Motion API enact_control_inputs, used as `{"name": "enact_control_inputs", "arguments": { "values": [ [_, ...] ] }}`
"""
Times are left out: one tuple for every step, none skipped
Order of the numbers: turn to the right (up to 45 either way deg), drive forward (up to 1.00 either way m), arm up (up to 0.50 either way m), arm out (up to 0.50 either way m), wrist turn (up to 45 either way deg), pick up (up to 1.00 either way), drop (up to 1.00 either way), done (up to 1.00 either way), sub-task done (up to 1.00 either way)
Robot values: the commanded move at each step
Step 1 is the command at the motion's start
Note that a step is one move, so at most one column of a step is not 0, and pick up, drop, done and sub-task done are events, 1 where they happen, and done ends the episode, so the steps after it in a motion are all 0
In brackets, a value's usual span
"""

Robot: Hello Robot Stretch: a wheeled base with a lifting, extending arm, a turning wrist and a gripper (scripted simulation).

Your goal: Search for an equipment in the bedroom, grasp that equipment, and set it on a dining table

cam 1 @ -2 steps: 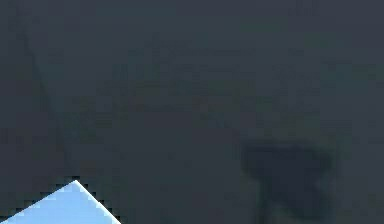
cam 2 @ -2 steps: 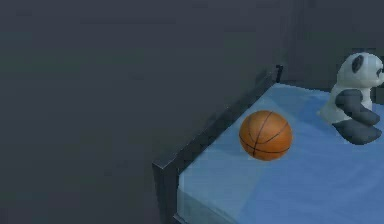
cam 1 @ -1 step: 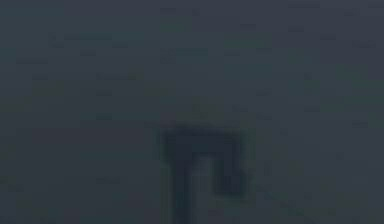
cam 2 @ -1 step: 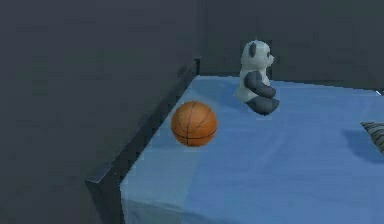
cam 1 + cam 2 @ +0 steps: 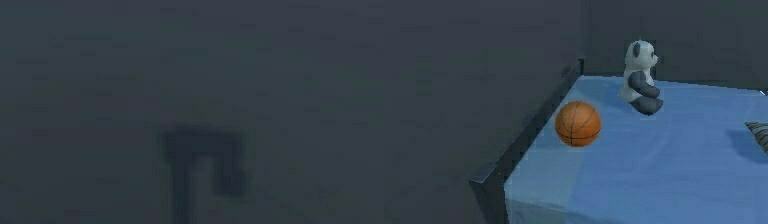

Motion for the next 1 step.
{"name": "enact_control_inputs", "arguments": {
  "values": [
    [0.0,0.0,0.38,0.0,0.0,0.0,0.0,0.0,0.0]
  ]
}}
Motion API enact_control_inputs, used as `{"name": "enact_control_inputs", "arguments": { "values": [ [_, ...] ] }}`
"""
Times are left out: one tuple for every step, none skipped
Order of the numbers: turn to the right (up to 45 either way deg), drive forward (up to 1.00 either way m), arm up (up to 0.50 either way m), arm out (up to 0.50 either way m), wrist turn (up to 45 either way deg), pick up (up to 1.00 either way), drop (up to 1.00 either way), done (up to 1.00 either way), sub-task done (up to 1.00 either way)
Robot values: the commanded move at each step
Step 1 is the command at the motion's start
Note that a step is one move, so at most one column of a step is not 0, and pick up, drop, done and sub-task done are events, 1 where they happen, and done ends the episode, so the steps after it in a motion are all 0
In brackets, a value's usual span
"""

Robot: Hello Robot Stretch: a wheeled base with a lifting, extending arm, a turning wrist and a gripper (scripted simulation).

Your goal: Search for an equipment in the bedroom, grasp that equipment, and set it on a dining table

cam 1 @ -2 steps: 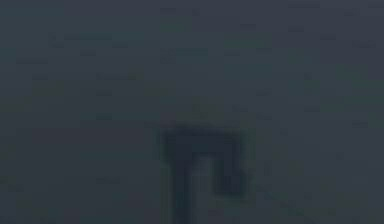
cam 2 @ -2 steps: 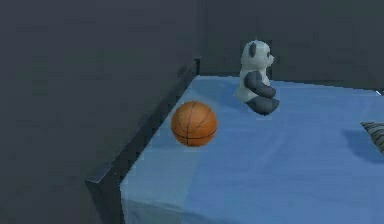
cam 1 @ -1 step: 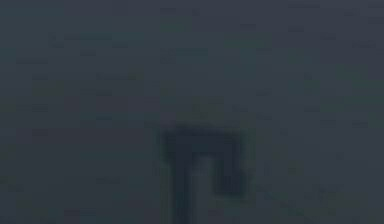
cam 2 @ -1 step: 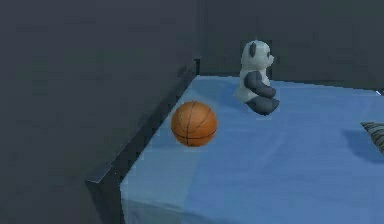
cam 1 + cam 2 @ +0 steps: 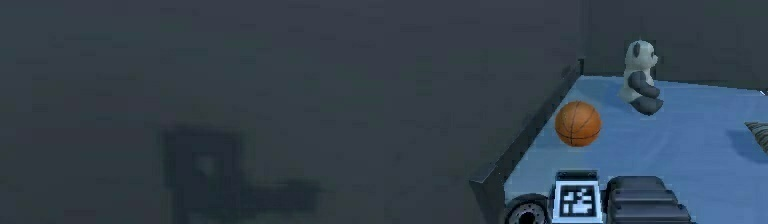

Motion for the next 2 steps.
{"name": "enact_control_inputs", "arguments": {
  "values": [
    [0.0,0.0,0.0,0.46,0.0,0.0,0.0,0.0,0.0],
    [0.0,0.0,0.0,0.0,45.0,0.0,0.0,0.0,0.0]
  ]
}}
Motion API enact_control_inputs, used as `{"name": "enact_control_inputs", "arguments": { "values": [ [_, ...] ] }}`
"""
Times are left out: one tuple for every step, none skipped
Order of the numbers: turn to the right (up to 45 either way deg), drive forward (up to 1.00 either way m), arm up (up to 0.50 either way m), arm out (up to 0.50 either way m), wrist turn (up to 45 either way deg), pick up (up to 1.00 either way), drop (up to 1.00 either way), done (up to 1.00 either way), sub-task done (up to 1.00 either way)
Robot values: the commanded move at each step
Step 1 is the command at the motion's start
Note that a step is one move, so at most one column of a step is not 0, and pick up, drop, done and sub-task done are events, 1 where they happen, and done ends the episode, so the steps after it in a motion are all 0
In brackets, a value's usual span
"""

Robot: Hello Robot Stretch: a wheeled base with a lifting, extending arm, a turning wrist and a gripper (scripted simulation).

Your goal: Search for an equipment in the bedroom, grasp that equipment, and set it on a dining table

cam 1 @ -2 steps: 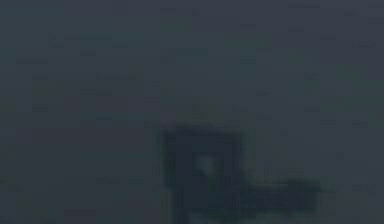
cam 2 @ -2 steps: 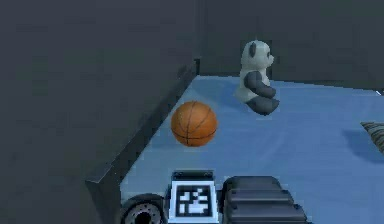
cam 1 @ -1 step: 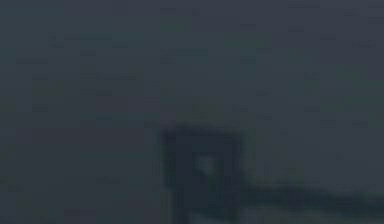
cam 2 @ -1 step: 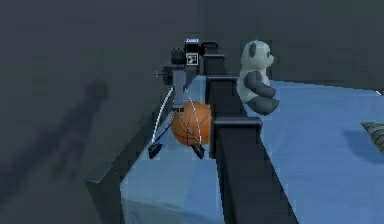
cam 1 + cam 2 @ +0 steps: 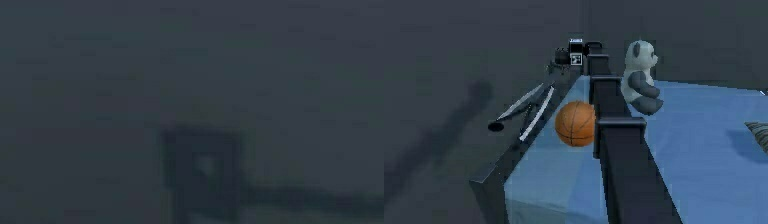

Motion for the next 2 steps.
{"name": "enact_control_inputs", "arguments": {
  "values": [
    [0.0,0.0,0.0,0.0,45.0,0.0,0.0,0.0,0.0],
    [0.0,0.0,0.0,0.0,45.0,0.0,0.0,0.0,0.0]
  ]
}}
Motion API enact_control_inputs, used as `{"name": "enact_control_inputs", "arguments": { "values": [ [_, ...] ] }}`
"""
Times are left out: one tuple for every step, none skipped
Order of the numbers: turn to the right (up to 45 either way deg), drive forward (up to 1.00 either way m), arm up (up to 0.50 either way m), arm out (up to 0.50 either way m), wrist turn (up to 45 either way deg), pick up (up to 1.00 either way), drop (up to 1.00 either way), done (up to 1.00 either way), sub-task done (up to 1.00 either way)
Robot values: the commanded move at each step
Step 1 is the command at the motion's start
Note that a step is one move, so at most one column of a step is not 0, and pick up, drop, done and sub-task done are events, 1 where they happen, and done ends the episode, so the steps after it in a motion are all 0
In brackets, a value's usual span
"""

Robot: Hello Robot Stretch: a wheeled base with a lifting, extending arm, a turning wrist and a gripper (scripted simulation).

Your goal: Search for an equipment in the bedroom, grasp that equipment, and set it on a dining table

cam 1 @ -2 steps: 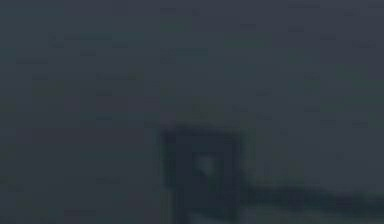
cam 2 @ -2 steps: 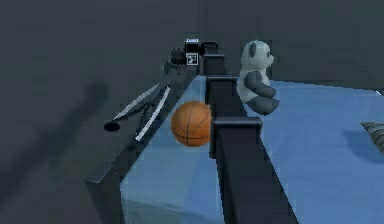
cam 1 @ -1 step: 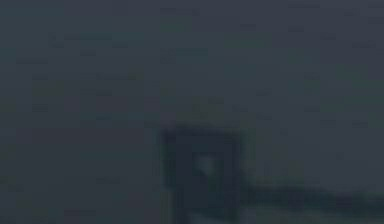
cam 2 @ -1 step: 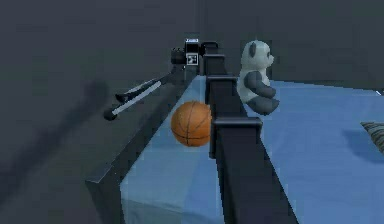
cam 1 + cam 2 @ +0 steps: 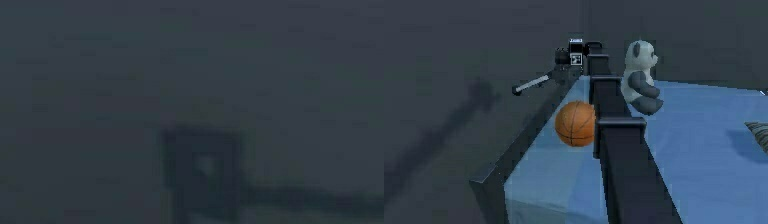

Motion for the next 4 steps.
{"name": "enact_control_inputs", "arguments": {
  "values": [
    [0.0,0.0,0.0,0.0,45.0,0.0,0.0,0.0,0.0],
    [0.0,0.0,0.0,0.0,9.0,0.0,0.0,0.0,0.0],
    [0.0,0.0,-0.26,0.0,0.0,0.0,0.0,0.0,0.0],
    [0.0,0.0,0.0,0.0,0.0,1.0,0.0,0.0,0.0]
  ]
}}
